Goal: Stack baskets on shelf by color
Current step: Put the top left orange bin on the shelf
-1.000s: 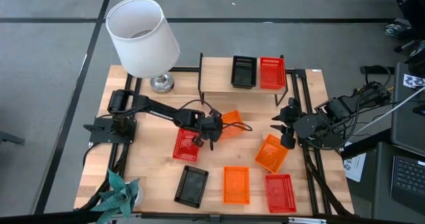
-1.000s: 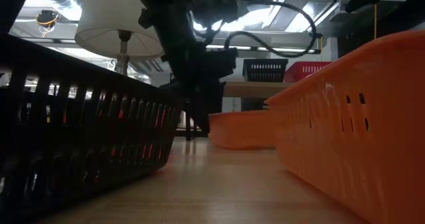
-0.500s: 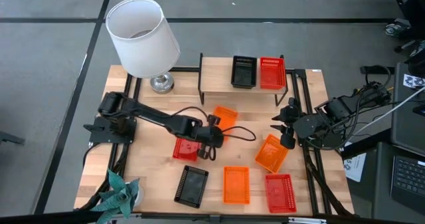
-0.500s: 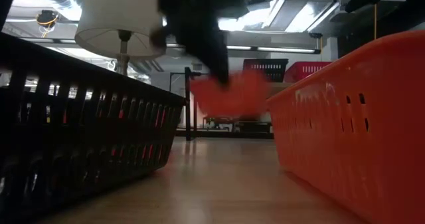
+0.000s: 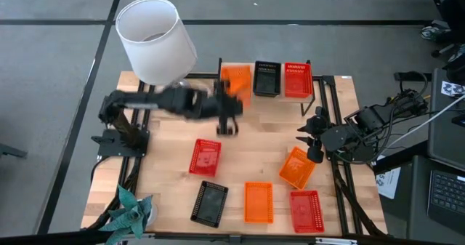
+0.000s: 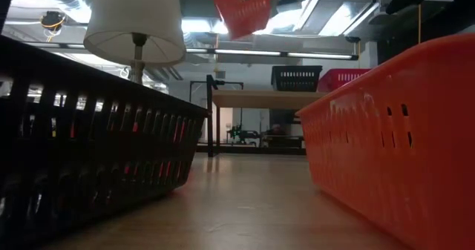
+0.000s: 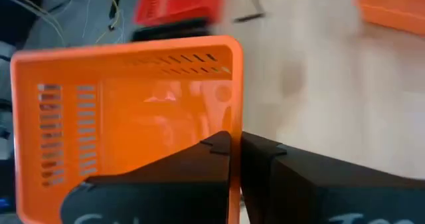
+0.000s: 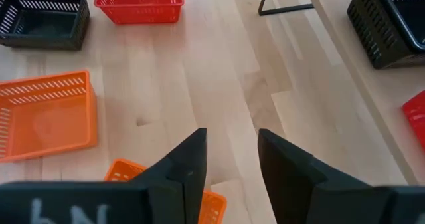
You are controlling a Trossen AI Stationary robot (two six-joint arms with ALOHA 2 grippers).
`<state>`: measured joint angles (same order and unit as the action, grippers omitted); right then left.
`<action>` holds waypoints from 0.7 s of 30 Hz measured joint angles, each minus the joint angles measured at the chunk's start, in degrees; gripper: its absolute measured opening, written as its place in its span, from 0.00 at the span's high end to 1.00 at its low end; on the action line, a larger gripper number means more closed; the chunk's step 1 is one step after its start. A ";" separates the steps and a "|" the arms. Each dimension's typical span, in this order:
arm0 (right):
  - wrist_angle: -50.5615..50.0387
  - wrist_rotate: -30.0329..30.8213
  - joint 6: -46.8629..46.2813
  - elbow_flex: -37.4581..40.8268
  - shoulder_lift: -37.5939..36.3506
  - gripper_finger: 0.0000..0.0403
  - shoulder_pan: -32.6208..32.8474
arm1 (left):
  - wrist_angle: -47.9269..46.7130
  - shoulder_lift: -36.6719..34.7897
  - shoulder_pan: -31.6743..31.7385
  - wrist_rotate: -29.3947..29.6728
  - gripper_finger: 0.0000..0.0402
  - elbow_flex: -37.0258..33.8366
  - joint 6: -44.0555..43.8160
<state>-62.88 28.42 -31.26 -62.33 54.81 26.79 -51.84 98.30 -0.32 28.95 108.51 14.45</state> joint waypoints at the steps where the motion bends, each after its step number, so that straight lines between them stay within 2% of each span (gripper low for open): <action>1: -0.01 -0.01 0.09 0.00 0.00 0.67 0.00 | 0.47 0.19 3.16 -2.90 1.00 0.19 1.21; 5: -0.01 -0.02 0.17 0.00 0.00 0.67 0.02 | -0.27 2.53 14.06 -10.79 1.00 -0.48 1.18; 9: -0.02 -0.02 0.49 0.00 -0.02 0.67 0.02 | 0.14 4.89 19.77 -15.65 1.00 -0.72 1.52; 14: -0.03 -0.01 1.91 0.00 -0.02 0.67 0.02 | 1.01 8.18 21.11 -19.68 1.00 -0.83 2.69; 21: -0.08 -0.01 1.99 0.00 -0.01 0.67 0.02 | -0.07 10.51 19.13 -20.39 1.00 -0.84 2.71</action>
<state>-62.96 28.42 -29.28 -62.33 54.80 26.81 -51.91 108.81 18.81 8.56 107.67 17.16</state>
